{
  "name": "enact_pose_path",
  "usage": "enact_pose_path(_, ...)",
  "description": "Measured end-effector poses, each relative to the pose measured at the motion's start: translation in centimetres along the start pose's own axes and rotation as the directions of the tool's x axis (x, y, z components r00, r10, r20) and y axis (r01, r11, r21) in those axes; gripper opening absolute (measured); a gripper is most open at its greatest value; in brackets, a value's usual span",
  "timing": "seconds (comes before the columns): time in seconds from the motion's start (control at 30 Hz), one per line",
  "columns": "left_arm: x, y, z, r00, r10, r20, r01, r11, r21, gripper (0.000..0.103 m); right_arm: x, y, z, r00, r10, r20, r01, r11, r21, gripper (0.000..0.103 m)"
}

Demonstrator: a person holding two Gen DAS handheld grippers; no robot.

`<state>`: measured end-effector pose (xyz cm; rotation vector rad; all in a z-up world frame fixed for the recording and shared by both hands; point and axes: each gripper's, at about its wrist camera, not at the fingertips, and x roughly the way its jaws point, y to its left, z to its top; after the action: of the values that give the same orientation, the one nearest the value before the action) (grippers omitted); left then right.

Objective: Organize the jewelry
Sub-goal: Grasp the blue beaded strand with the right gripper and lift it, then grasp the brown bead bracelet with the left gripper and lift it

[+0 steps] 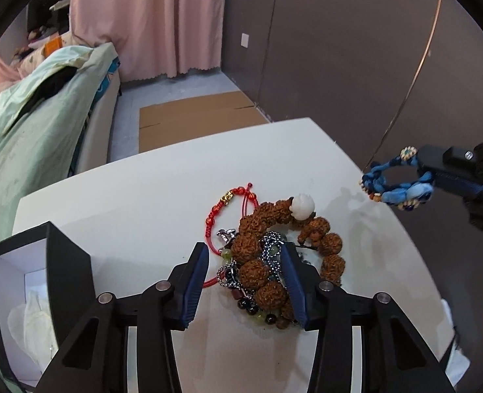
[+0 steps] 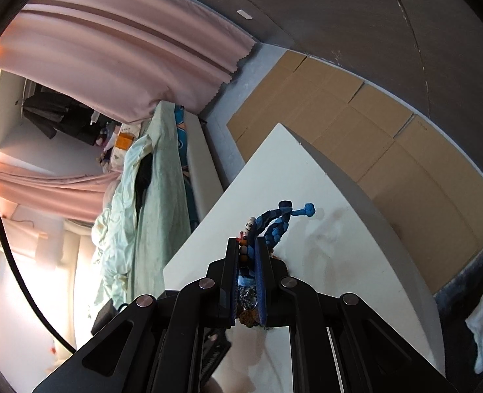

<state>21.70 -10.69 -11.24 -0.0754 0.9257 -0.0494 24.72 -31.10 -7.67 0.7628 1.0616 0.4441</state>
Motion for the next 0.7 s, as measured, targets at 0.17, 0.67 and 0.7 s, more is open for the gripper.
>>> enact_pose_path(0.17,-0.4,-0.3,0.1,0.999,0.038,0.029,-0.039,0.999,0.030,0.021,0.2,-0.1,-0.1,1.000,-0.008,-0.008,0.008,1.000,0.001,0.011)
enact_pose_path(0.67,-8.2,0.1,0.5,0.974,-0.103,0.203,0.104,0.995,0.010,0.020,-0.3,1.0,-1.2,1.000,0.006,-0.001,-0.006,0.999,-0.038,0.011)
enact_pose_path(0.7,-9.0,0.2,0.5,0.970,-0.106,0.218,0.106,0.994,0.012,0.020,-0.4,1.2,-1.4,1.000,0.012,0.001,-0.012,0.999,-0.043,0.011)
